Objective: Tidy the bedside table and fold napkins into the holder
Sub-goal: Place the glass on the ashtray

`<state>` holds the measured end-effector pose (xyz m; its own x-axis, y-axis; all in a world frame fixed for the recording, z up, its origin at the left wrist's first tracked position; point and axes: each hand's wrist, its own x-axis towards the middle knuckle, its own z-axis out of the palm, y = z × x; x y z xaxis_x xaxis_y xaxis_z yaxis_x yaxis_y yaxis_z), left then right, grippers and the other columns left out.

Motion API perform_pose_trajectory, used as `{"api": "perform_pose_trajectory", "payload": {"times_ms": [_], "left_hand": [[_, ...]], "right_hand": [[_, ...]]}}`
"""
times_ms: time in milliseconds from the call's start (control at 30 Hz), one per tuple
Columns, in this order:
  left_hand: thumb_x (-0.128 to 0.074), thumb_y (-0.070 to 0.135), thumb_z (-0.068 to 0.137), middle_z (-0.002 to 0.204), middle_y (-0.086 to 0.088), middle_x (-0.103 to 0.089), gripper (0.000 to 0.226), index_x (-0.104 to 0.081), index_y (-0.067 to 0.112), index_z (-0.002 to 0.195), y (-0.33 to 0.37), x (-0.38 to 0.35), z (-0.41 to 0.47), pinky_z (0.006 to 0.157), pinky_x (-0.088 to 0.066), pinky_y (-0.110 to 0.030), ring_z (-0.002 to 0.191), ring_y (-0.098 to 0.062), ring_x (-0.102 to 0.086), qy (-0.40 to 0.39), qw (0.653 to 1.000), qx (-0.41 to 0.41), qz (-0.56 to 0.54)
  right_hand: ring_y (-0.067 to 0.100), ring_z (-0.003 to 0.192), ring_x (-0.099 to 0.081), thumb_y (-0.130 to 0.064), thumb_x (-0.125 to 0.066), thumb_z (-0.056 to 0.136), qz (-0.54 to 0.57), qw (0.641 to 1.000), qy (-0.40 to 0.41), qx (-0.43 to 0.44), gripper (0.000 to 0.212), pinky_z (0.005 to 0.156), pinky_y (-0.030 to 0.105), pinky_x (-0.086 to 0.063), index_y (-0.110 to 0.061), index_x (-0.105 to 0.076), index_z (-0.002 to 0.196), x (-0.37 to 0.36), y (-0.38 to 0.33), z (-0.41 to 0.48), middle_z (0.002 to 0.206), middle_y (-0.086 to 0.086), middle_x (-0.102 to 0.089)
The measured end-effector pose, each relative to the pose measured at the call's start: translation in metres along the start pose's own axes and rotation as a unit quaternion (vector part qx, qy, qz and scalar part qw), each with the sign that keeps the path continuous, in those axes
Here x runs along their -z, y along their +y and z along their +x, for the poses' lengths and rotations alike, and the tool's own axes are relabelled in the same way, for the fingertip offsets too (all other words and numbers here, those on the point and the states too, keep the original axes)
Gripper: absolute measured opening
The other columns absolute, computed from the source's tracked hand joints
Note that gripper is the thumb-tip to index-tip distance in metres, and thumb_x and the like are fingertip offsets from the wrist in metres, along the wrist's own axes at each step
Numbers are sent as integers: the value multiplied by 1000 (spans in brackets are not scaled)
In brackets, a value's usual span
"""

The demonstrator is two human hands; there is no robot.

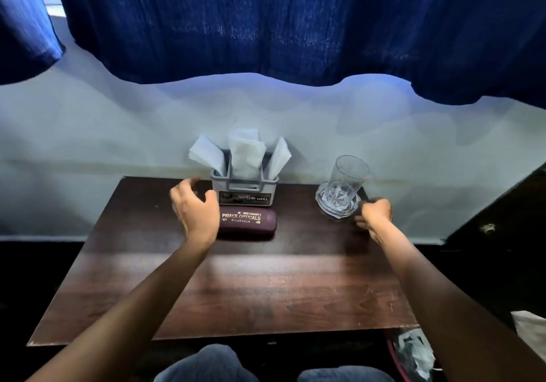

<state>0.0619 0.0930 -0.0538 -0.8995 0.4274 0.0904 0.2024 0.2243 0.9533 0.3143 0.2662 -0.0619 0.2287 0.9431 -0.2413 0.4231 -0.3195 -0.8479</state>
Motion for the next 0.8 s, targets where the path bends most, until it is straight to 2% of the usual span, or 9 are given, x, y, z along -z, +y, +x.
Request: {"api": "perform_pose_trajectory", "payload": {"times_ms": [33, 67, 133, 200, 267, 367, 500, 667, 800], "left_hand": [[-52, 7, 83, 127, -16, -47, 38, -52, 8, 121, -6, 1, 9, 105, -38, -40, 112, -30, -51, -20, 999, 33, 0], [-53, 9, 84, 130, -15, -47, 41, -50, 8, 124, -11, 1, 17, 107, -37, -40, 116, -29, -50, -49, 997, 54, 0], [-53, 12, 86, 133, -11, -51, 43, -49, 9, 128, -19, 0, 28, 109, -36, -38, 123, -26, -49, -119, 991, 68, 13], [-53, 12, 87, 137, -9, -51, 45, -47, 9, 132, -21, -1, 34, 111, -34, -37, 127, -24, -47, -176, 982, 72, 21], [-55, 14, 87, 140, -6, -50, 49, -46, 11, 135, -20, -2, 36, 113, -33, -37, 129, -22, -46, -205, 975, 79, 13], [-55, 28, 76, 133, -2, -58, 56, -49, 22, 131, -24, -3, 38, 110, -38, -40, 124, -20, -52, -224, 972, 68, 12], [-52, 10, 87, 129, -1, -59, 44, -50, 17, 130, -22, -2, 35, 109, -39, -36, 120, -17, -54, -246, 967, 70, -9], [-49, 4, 86, 129, -4, -59, 50, -45, 17, 134, -28, -4, 34, 108, -40, -40, 120, -19, -54, -253, 965, 67, -19], [-49, 2, 85, 128, -4, -60, 50, -46, 17, 132, -30, -4, 35, 108, -40, -41, 120, -20, -54, -253, 965, 69, -24]], "right_hand": [[27, 57, -57, -8, -54, 87, 22, 999, -23, -19, 13, 40, 27, -50, -2, -53, 99, -3, 1, 1, 88, 17, -58], [24, 51, -54, -7, -53, 89, 33, 999, -31, -27, 9, 32, 21, -45, -8, -49, 97, -6, 1, 1, 89, 17, -57], [17, 41, -52, -4, -53, 88, 49, 998, -26, -30, 12, 27, 19, -41, -11, -46, 95, -13, 2, 3, 91, 18, -57], [16, 34, -50, 2, -54, 86, 67, 997, -8, -30, 17, 24, 20, -39, -7, -52, 100, -19, 2, 3, 93, 17, -57], [20, 44, -49, 5, -54, 85, 73, 997, -9, -22, 28, 23, 19, -39, 0, -54, 113, -22, 4, 3, 95, 17, -56], [24, 52, -49, 6, -51, 87, 64, 997, -30, -3, 28, 26, 17, -40, 5, -52, 115, -28, 1, -3, 94, 15, -53], [20, 52, -52, 3, -54, 86, 61, 996, -68, 15, 23, 28, 17, -43, 0, -58, 108, -44, -4, -10, 91, 13, -57], [17, 51, -52, 0, -54, 85, 50, 994, -96, 32, 25, 30, 17, -45, 0, -61, 110, -68, -8, -21, 89, 10, -60], [27, 62, -59, -1, -54, 86, 51, 993, -101, 30, 24, 31, 19, -46, -1, -60, 110, -81, -11, -25, 90, 10, -59]]}}
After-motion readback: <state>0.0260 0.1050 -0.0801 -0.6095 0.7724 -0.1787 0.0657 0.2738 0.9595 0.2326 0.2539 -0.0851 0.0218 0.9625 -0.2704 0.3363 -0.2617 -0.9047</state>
